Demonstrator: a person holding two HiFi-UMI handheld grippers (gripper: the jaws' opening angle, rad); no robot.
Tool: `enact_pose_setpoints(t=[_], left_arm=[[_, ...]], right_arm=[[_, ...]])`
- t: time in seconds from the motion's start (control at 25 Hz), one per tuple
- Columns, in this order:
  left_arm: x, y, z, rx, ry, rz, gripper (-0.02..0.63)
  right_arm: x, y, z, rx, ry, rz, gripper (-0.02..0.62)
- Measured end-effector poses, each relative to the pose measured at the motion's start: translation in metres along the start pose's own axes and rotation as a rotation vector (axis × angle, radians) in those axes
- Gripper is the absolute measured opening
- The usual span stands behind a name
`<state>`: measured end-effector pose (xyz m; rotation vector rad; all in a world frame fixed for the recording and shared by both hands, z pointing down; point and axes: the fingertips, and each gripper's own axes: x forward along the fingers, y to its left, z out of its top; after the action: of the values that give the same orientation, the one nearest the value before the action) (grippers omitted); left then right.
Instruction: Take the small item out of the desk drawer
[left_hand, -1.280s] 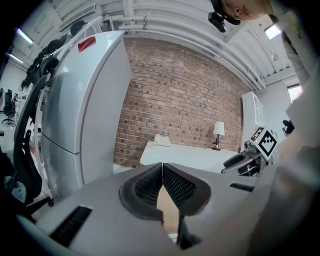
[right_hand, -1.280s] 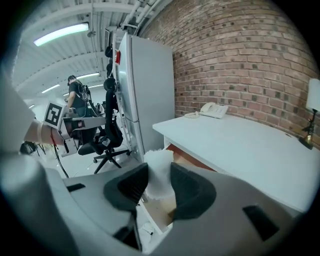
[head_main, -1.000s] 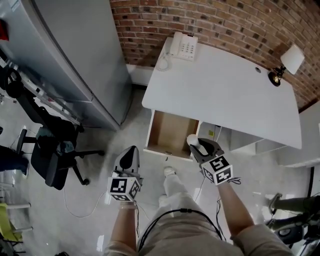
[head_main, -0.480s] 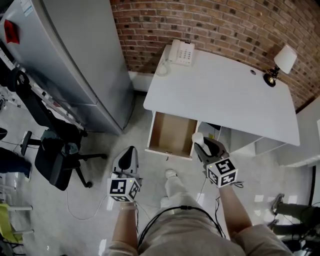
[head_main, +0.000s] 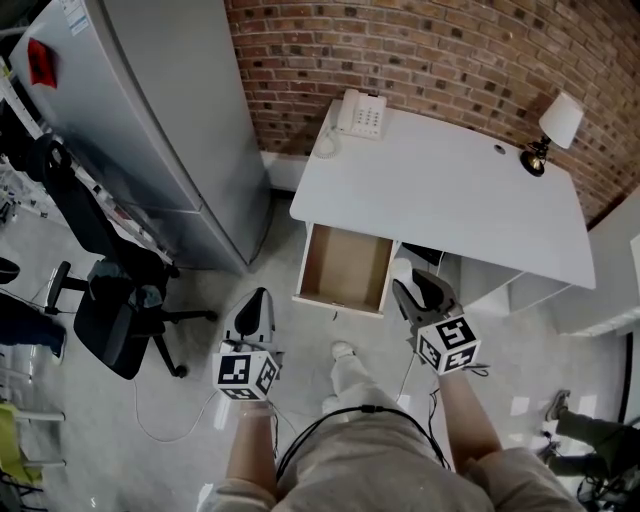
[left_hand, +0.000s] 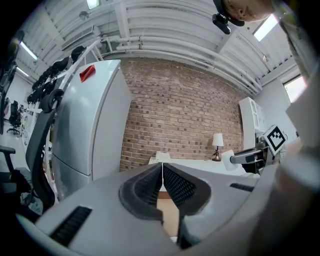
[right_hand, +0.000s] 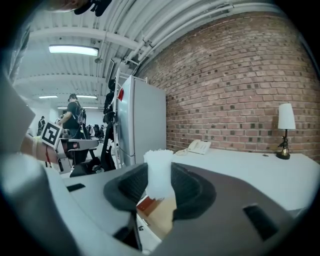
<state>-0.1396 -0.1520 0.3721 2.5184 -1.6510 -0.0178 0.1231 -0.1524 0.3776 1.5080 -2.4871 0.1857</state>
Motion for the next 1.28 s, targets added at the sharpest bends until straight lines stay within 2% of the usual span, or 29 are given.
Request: enact_pose_setpoints(t=[0.68, 1.28], left_arm=[[-0.043, -0.001, 0.013, 0.05, -0.011, 0.006, 0.005], [-0.057, 0.002, 0.027, 0.056, -0.03, 0.028, 0.005]], right_arm=[[-0.046, -0.001, 0.019, 0.03, -0.082, -0.078, 0.15], [-0.063, 0.004, 0.022, 0.021, -0.096, -0.094, 0.15]])
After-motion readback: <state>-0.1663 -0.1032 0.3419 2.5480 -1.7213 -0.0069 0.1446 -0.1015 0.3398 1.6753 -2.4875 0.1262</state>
